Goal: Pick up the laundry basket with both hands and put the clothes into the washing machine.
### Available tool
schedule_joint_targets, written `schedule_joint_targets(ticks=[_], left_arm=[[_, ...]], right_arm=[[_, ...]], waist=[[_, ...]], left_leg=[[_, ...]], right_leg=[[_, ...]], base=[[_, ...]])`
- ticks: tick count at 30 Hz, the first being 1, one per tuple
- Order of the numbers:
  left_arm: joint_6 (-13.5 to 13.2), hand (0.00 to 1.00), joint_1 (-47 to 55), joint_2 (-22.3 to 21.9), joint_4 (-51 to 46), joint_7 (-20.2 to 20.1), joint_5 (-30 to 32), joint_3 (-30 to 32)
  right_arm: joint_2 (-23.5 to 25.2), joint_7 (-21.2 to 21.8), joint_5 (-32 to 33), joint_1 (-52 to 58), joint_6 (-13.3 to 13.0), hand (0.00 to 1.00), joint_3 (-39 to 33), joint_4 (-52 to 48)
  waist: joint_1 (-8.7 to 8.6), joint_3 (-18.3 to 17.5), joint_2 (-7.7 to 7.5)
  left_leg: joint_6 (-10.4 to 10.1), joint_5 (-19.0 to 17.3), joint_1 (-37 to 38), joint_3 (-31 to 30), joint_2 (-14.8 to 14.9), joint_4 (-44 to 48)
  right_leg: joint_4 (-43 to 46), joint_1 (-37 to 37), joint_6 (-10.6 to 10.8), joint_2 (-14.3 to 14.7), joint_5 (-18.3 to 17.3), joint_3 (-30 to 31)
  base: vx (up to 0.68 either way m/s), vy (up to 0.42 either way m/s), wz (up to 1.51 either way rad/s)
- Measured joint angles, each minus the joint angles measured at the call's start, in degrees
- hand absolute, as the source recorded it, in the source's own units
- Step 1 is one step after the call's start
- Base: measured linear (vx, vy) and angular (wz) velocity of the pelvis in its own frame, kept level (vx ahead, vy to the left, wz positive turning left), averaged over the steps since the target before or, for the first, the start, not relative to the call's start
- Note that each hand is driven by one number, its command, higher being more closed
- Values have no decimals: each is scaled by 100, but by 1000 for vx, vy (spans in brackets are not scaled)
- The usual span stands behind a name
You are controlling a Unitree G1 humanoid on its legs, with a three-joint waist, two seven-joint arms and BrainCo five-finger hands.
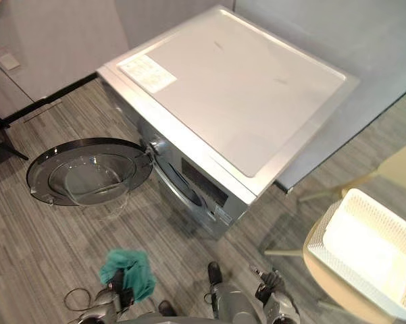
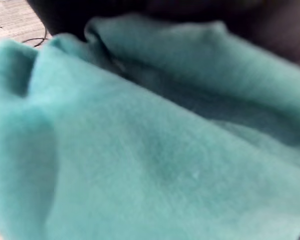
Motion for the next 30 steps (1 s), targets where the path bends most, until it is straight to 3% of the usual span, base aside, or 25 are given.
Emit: schedule_joint_targets(ticks=[2, 3, 4, 5, 6, 7, 9, 11, 14, 17, 19, 20, 21, 23, 25, 27, 30], left_arm=[[63, 100, -42, -84, 1, -75, 124, 35], [68, 100, -34, -175, -28, -109, 156, 107], [58, 100, 78, -314, -235, -111, 156, 126], [48, 100, 135, -391, -358, -120, 155, 154], [41, 100, 183, -567, -478, -132, 152, 314], [64, 100, 192, -664, -501, -155, 148, 279], [25, 100, 296, -670, -755, -196, 147, 279], [15, 100, 300, -658, -846, -176, 142, 276], [-1, 100, 315, -651, -909, -62, 67, 283], [-48, 100, 338, -580, -796, 18, 19, 327], [-59, 100, 352, -562, -689, 115, -43, 353], [-38, 100, 343, -493, -514, 157, -98, 338], [-29, 100, 340, -357, -487, 184, -117, 334], [-31, 100, 389, -88, -489, 263, -116, 267], [-36, 100, 242, 68, -478, 273, -100, -15], [-39, 100, -25, 220, -430, 266, -51, -335], [-67, 100, -94, 277, -425, 262, 111, -439]], right_arm=[[63, 4, 110, 44, 7, 0, -130, 7], [149, -2, 136, 225, 11, 0, -297, -55], [216, -12, 149, 415, 7, 0, -296, -180], [229, -11, 140, 501, 12, 0, -291, -227], [275, -12, 112, 622, 34, 0, -292, -294], [267, -19, 85, 687, 59, 0, -286, -311], [296, -35, 84, 682, 90, 0, -277, -369], [334, -49, 81, 679, 105, 0, -277, -469], [397, -60, 35, 639, 135, 0, -104, -658], [365, -66, 29, 373, 111, 0, -210, -376], [210, -93, 13, 221, 105, 0, -238, -98], [171, -97, -20, 163, 91, 0, -202, 98], [192, -90, -69, 158, 129, 0, -177, 283], [212, -100, -122, 264, 165, 0, -214, 430], [187, -161, -120, 321, 195, 0, -391, 449], [184, -161, -120, 399, 251, 0, -465, 453], [67, -154, -128, 393, 255, 0, -444, 417]], waist=[[-32, 85, -1], [-15, 112, -86], [21, 142, -136], [35, 158, -152], [52, 181, -131], [123, 203, -118], [193, 204, -114], [285, 199, -111], [352, 188, -148], [355, 163, -303], [345, 87, -191], [325, 58, -313], [328, 32, -368], [278, -80, -506], [149, -85, -493], [150, -141, -461], [176, -274, -162]], left_leg=[[-125, 83, 275, 12, 63, -33], [-229, 2, 360, 6, 168, 432], [-382, -230, 154, -94, 448, 1602], [-351, -274, -89, -250, 632, 2426], [-16, -49, -736, -815, 905, 4011], [99, 83, -1382, -1331, 951, 5228], [190, 4, -1950, -1577, 835, 5988], [247, -64, -2235, -1506, 655, 5735], [415, -172, -2286, -1391, 671, 4309], [310, -104, -2051, -2149, 500, 2601], [162, 272, -1641, -2431, 657, 1534], [-431, 234, -1458, -2149, 677, 1431], [-370, 168, -1329, -1788, 648, 1401], [-239, 75, -1044, -1331, 526, 1324], [-79, 25, -1041, -1158, 298, 1172], [131, 164, -1094, -1031, 59, 786], [317, 454, -1125, -731, -101, 113]], right_leg=[[248, 83, -237, 142, -165, 64], [412, 281, -245, 144, -334, 82], [472, 593, -166, 138, -542, 114], [510, 717, -134, 140, -701, 117], [662, 879, -96, 153, -991, 62], [798, 1012, -264, 183, -1091, 94], [857, 1178, -387, 152, -1183, 238], [851, 1266, -371, 39, -1248, 483], [847, 1339, -223, -168, -1298, 1052], [867, 1298, 154, -462, -1492, 1913], [842, 1231, 494, -505, -1590, 2418], [697, 1223, 758, -656, -1565, 2741], [500, 1129, 1040, -794, -1273, 2675], [-64, 1189, 1215, -1072, -473, 2266], [-254, 1082, 1339, -1315, -95, 2046], [-363, 816, 1314, -1490, 337, 1870], [-494, 320, 1193, -1512, 1109, 1565]], base=[[170, -36, -39], [173, -75, -11], [158, -86, -2], [81, -117, 12], [20, -51, 8], [0, 0, 0], [109, 115, -30], [138, 178, -61], [230, 284, -83], [250, 393, -130], [196, 447, -158], [159, 560, -158], [142, 639, -169], [40, 457, -123], [-64, 243, -44], [-136, 173, -22], [-101, 98, -38]])
